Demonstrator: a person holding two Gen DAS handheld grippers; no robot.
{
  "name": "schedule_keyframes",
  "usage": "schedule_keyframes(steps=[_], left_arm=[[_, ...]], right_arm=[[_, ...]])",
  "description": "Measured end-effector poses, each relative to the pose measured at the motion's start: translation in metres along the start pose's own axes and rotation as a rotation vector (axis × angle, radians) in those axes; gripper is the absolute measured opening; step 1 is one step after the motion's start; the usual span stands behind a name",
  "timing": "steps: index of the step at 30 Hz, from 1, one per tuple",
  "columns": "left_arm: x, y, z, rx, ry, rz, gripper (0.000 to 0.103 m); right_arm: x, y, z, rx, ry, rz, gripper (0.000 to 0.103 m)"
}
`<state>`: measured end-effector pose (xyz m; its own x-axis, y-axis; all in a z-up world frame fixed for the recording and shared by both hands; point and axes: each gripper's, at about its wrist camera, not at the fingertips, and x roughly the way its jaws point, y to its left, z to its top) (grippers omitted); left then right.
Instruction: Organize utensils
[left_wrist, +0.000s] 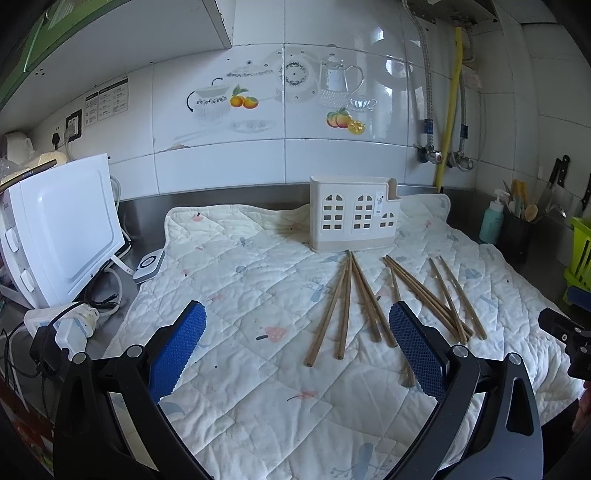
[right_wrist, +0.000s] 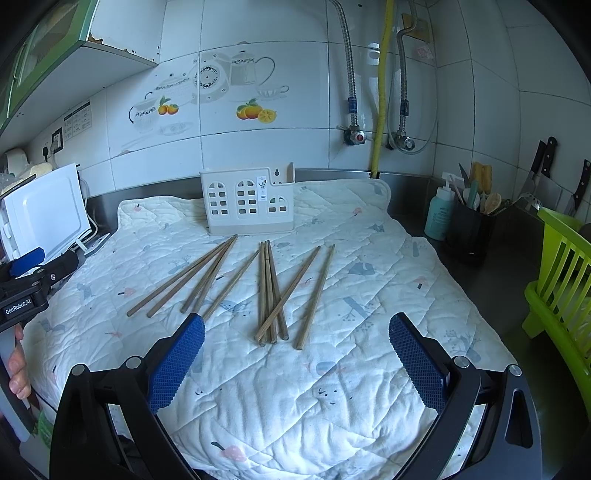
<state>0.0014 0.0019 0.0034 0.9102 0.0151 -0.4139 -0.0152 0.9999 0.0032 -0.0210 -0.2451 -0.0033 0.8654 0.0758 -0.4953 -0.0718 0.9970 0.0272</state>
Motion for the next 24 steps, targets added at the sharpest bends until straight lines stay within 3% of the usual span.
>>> schedule_keyframes(steps=[24], left_arm=[[0.011,0.005,-0.002,-0.021,0.022,0.002,0.098]], right_arm=[[0.006,0.000,0.000,0.007,0.015,-0.002,0.097]])
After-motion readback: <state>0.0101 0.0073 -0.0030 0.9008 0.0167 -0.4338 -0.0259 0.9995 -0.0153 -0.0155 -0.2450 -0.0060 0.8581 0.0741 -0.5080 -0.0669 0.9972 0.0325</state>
